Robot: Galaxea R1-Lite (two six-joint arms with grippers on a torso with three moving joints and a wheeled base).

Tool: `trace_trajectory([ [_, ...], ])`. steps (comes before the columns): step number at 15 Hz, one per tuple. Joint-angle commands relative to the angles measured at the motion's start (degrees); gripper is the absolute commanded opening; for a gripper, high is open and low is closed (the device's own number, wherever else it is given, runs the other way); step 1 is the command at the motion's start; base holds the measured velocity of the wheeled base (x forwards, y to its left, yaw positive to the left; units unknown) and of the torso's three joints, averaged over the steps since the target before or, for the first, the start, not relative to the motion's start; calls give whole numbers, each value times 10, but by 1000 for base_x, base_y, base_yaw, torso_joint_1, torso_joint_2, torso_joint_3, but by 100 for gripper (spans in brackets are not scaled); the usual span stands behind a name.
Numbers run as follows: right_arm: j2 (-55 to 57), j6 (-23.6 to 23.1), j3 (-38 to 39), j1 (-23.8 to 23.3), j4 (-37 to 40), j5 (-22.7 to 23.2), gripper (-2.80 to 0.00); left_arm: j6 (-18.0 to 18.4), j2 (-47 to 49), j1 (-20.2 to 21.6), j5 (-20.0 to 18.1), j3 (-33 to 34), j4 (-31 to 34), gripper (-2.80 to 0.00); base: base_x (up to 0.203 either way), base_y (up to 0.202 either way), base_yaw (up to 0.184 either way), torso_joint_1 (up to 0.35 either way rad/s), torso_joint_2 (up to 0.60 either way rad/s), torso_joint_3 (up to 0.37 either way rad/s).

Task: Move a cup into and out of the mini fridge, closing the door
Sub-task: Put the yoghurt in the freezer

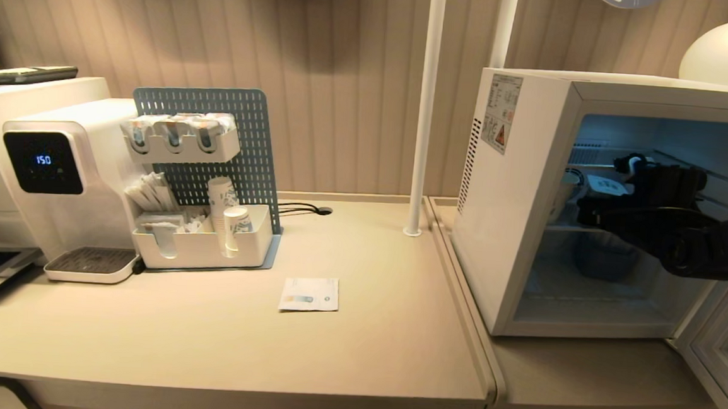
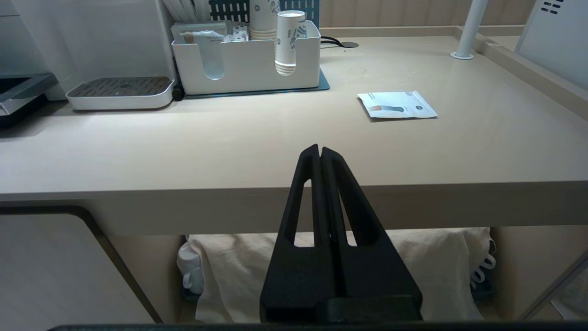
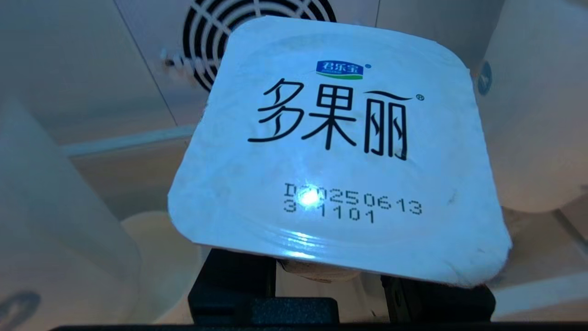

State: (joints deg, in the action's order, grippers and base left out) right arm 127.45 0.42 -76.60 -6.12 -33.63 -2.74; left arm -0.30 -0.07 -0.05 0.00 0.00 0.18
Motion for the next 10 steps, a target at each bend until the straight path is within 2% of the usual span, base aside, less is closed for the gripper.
trace_trajectory([
  [1, 7, -9, 7, 0, 2, 0, -280, 0, 1, 0, 0, 0, 0, -280, 0, 0, 0, 0, 0, 0],
  [3, 10, -22, 15, 0, -1, 0, -280, 0, 1, 0, 0, 0, 0, -280, 0, 0, 0, 0, 0, 0],
  [10, 52, -18, -4, 2, -3, 2, -280, 0, 1, 0, 0, 0, 0, -280, 0, 0, 0, 0, 0, 0],
])
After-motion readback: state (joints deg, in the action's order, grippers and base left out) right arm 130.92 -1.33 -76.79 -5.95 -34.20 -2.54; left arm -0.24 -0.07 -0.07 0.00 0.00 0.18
